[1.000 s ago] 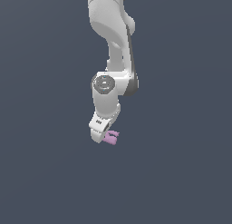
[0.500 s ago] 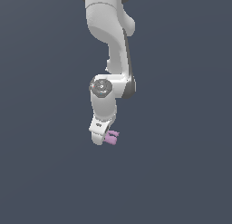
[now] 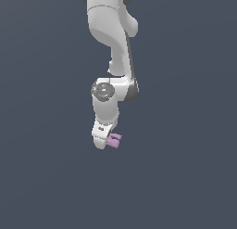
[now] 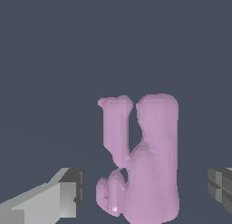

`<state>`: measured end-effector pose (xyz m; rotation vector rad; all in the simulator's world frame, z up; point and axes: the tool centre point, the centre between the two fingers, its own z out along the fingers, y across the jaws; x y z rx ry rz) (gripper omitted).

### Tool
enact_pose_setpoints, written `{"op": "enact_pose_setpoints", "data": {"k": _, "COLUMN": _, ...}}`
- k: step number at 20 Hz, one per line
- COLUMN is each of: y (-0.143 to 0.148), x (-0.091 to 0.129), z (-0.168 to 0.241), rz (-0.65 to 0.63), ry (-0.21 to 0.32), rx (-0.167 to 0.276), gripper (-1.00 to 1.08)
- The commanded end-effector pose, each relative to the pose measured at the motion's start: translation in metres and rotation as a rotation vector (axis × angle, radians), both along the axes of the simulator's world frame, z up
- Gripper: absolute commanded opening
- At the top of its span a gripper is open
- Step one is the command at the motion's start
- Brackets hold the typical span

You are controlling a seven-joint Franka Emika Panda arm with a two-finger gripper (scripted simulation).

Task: Pick up the object and move it to a goal position.

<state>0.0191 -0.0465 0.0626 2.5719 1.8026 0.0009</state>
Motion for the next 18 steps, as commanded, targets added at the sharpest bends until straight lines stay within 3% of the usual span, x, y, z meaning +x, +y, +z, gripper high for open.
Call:
{"op": "enact_pose_setpoints", "data": {"k": 1, "y": 0.000, "x": -0.001, "z": -0.009, "rz": 0.001, "ry": 0.001, "rx": 0.000, "gripper": 1.00}}
{"op": "enact_pose_setpoints", "data": {"k": 12, "y": 0.000, "x": 0.000, "z": -0.045, "rz": 0.004, "ry": 0.001, "rx": 0.000, "gripper": 1.00}}
{"op": "enact_pose_setpoints", "data": {"k": 13, "y": 0.000, "x": 0.000, "z": -0.045, "rz": 0.004, "ry": 0.001, "rx": 0.000, "gripper": -1.00}}
{"op": "enact_pose_setpoints", "data": {"k": 18, "y": 0.000, "x": 0.000, "z": -0.045, "rz": 0.004, "ry": 0.001, "rx": 0.000, "gripper": -1.00}}
